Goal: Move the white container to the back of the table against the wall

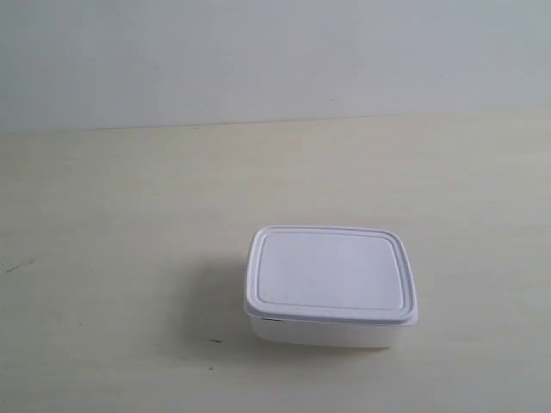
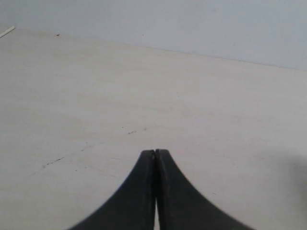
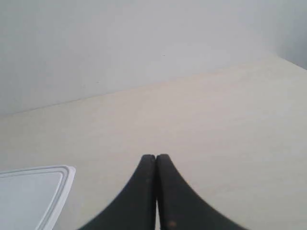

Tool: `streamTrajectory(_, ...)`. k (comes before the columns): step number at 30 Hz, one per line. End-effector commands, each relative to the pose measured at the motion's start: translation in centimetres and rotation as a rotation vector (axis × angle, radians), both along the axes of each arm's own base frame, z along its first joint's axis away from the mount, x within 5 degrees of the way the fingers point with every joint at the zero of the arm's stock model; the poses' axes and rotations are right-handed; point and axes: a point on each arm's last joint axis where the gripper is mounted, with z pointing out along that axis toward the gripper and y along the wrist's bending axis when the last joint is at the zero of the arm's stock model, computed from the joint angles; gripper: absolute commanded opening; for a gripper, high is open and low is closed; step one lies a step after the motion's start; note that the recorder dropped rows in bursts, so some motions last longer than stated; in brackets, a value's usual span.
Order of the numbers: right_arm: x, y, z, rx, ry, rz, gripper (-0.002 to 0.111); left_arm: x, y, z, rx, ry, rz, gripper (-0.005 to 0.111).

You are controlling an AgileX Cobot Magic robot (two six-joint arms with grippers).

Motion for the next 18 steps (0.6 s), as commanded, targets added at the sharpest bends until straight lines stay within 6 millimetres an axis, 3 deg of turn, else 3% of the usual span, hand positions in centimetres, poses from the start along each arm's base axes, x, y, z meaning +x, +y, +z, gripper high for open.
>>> streamTrajectory(1, -0.01, 0.01, -0.07, -0.007, -0.006, 0.002, 0.0, -0.02, -0.04, 0.11, -0.008, -0.013, -0.002, 0.0)
streamTrajectory(18, -0.01, 0.01, -0.07, -0.007, -0.006, 0.002, 0.0, -0.01, 0.02, 0.17, 0.012, -0.017, 0.0, 0.0)
